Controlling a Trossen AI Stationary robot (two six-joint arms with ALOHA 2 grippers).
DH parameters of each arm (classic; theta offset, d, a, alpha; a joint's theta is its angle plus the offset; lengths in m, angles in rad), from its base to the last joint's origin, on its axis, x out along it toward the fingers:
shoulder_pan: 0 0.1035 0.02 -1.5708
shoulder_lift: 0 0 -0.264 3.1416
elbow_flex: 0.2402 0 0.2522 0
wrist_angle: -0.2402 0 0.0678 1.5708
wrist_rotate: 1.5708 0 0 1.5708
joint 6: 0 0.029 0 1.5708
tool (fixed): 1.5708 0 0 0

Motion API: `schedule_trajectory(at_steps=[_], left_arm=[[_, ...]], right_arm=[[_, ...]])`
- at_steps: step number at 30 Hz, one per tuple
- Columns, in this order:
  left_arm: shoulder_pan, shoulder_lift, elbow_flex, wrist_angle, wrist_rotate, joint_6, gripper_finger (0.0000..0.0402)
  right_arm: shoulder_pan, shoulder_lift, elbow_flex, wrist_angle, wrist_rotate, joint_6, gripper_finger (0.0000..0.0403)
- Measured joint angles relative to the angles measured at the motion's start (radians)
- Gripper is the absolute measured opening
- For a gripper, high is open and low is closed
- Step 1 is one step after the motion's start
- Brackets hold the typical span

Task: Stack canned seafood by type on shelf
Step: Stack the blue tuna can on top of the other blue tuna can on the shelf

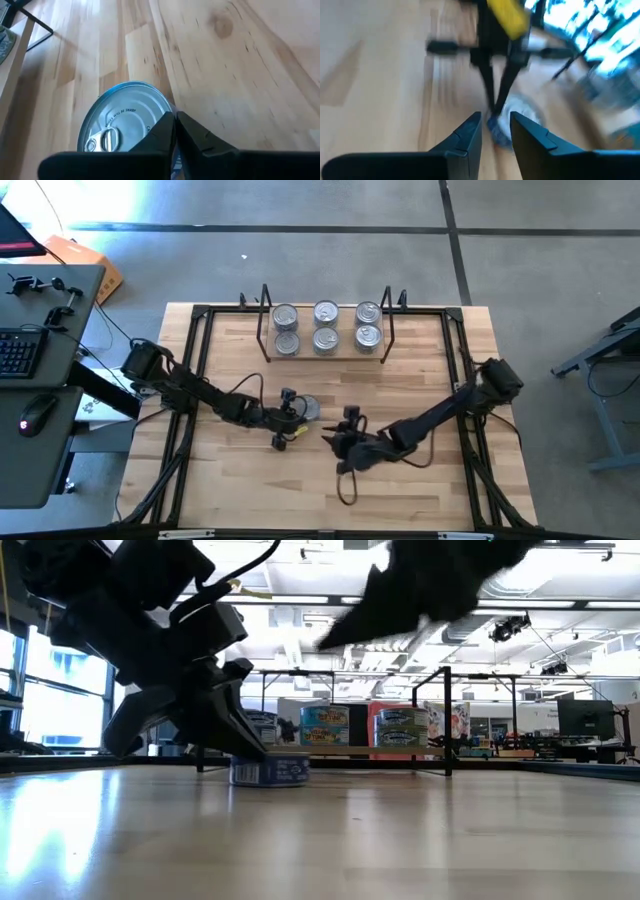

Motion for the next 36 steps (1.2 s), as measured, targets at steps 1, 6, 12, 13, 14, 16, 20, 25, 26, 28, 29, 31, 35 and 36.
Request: schedule_trajectory(at_steps=[1,6,12,13,14,16,20,25,26,28,29,31,35,36], left_arm=[[0.000,0.001,-0.001,0.012,0.002,0.001,0.0010],[-0.018,-0.022,-0.003,0.034,0.010,-0.024,0.0002],[-0.063,-0.064,-0.003,0.041,-0.015,-0.061,0.0001],[-0.072,-0.072,-0.003,0.038,-0.023,-0.062,0.0001],[-0.078,-0.076,-0.003,0.036,-0.030,-0.066,0.0001],[-0.089,-0.077,-0.003,0.038,-0.035,-0.072,0.0001],[-0.100,-0.076,-0.003,0.030,-0.040,-0.093,0.0001],[-0.106,-0.077,-0.003,0.039,-0.044,-0.106,0.0000],[-0.107,-0.077,-0.003,0.038,-0.045,-0.109,0.0000],[-0.106,-0.077,-0.003,0.039,-0.051,-0.121,0.0000],[-0.106,-0.077,-0.003,0.040,-0.055,-0.124,0.0000],[-0.107,-0.077,-0.003,0.050,-0.057,-0.130,0.0000],[-0.115,-0.082,-0.003,0.077,-0.066,-0.131,0.0000],[-0.118,-0.088,-0.003,0.077,-0.065,-0.131,0.0000]], right_arm=[[0.013,-0.016,0.008,0.000,0.023,-0.034,0.0092],[0.050,-0.079,0.016,-0.007,0.069,-0.184,0.0092],[0.016,-0.073,0.018,-0.044,-0.013,-0.183,0.0102],[0.003,-0.066,0.015,-0.054,-0.056,-0.166,0.0110],[-0.012,-0.058,0.004,-0.057,-0.097,-0.147,0.0121],[-0.042,-0.041,-0.020,-0.048,-0.157,-0.128,0.0147],[-0.096,0.004,-0.057,0.007,-0.175,-0.209,0.0212],[-0.132,0.098,-0.059,0.137,-0.218,-0.532,0.0252],[-0.135,0.119,-0.060,0.161,-0.221,-0.593,0.0253],[-0.141,0.162,-0.061,0.230,-0.219,-0.694,0.0254],[-0.143,0.182,-0.060,0.265,-0.202,-0.730,0.0254],[-0.143,0.216,-0.058,0.362,-0.144,-0.761,0.0254],[-0.142,0.254,-0.058,0.478,-0.035,-0.725,0.0254],[-0.143,0.256,-0.058,0.484,-0.033,-0.714,0.0254]])
